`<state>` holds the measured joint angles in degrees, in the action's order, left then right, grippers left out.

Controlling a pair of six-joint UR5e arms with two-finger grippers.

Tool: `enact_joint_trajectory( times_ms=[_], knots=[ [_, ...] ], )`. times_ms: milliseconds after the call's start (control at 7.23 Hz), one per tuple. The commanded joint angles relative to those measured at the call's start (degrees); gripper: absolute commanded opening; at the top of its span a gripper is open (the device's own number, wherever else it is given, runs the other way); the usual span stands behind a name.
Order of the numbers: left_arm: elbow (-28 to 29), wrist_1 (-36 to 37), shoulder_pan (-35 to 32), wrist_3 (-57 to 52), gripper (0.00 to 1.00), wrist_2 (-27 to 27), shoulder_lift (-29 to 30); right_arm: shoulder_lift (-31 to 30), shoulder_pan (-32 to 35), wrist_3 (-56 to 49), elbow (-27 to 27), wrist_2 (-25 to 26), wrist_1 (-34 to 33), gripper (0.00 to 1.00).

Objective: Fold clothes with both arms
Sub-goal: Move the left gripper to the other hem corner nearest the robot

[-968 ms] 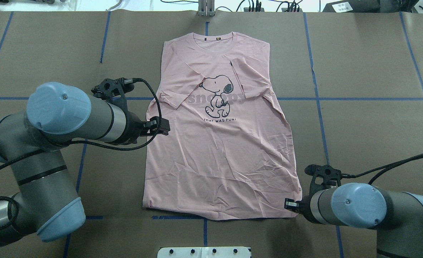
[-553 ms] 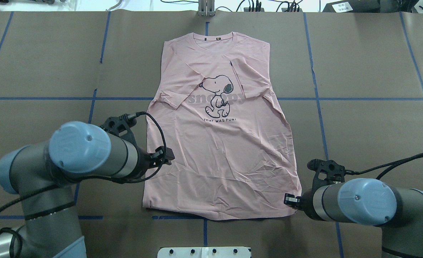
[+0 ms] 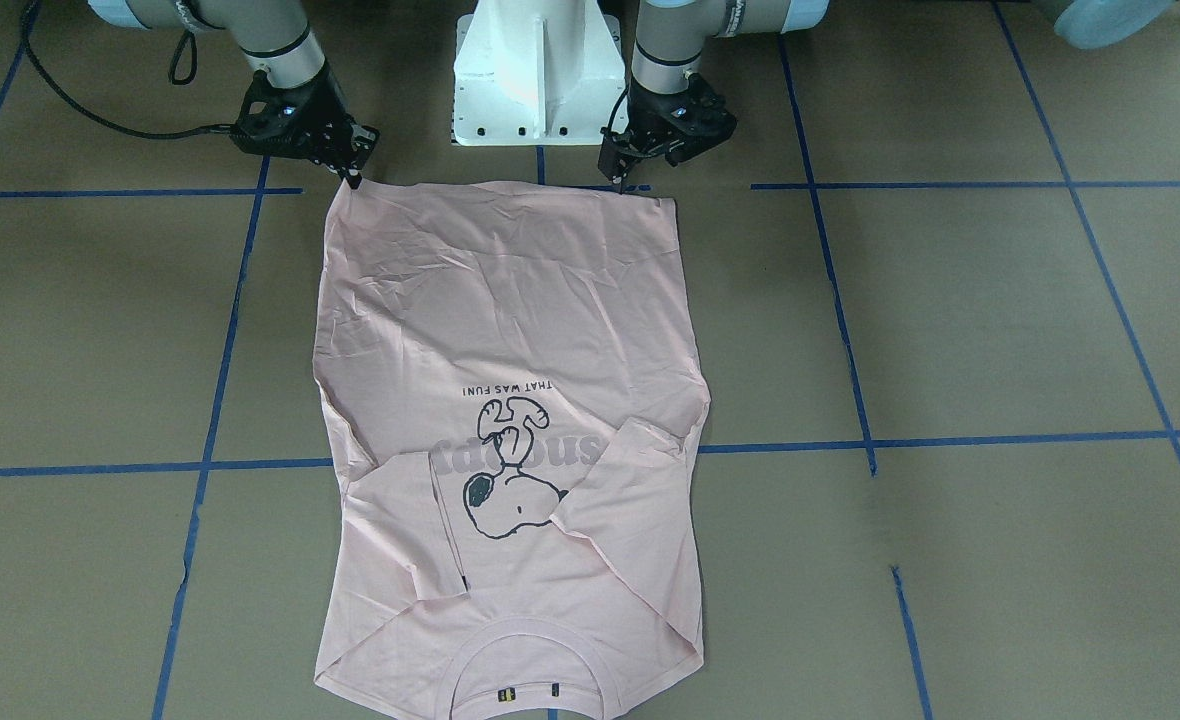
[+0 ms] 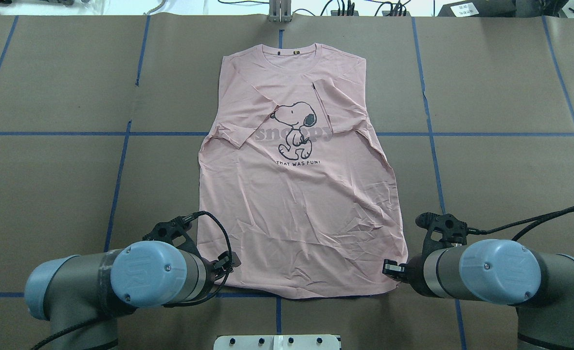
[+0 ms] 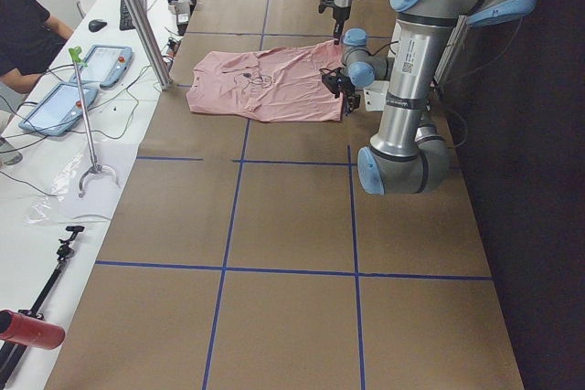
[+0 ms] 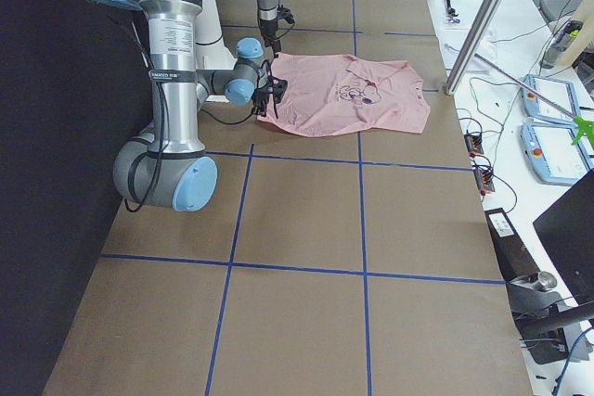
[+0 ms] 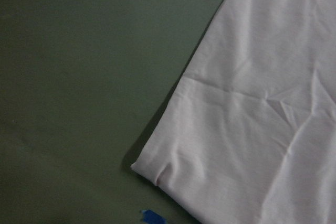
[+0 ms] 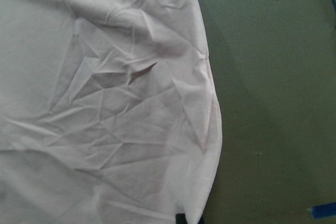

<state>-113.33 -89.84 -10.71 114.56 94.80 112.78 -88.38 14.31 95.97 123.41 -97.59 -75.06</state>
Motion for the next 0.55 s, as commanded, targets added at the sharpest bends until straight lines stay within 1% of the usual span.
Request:
enact_joint_trajectory(
  times_ms=[0, 276, 415],
  knots=[
    [1.5, 0.0, 0.4, 1.0, 0.99, -1.5, -0.1, 0.3, -0.1, -0.1, 0.1, -0.1, 0.0, 0.0],
    [1.4, 0.1, 0.4, 1.4, 0.94, -1.4, -0.6, 0.4, -0.1, 0.0, 0.1, -0.2, 0.0, 0.0],
    [1.4, 0.0, 0.4, 1.5, 0.93, -1.5, -1.3, 0.4, -0.1, 0.0, 0.1, -0.2, 0.0, 0.0]
  ],
)
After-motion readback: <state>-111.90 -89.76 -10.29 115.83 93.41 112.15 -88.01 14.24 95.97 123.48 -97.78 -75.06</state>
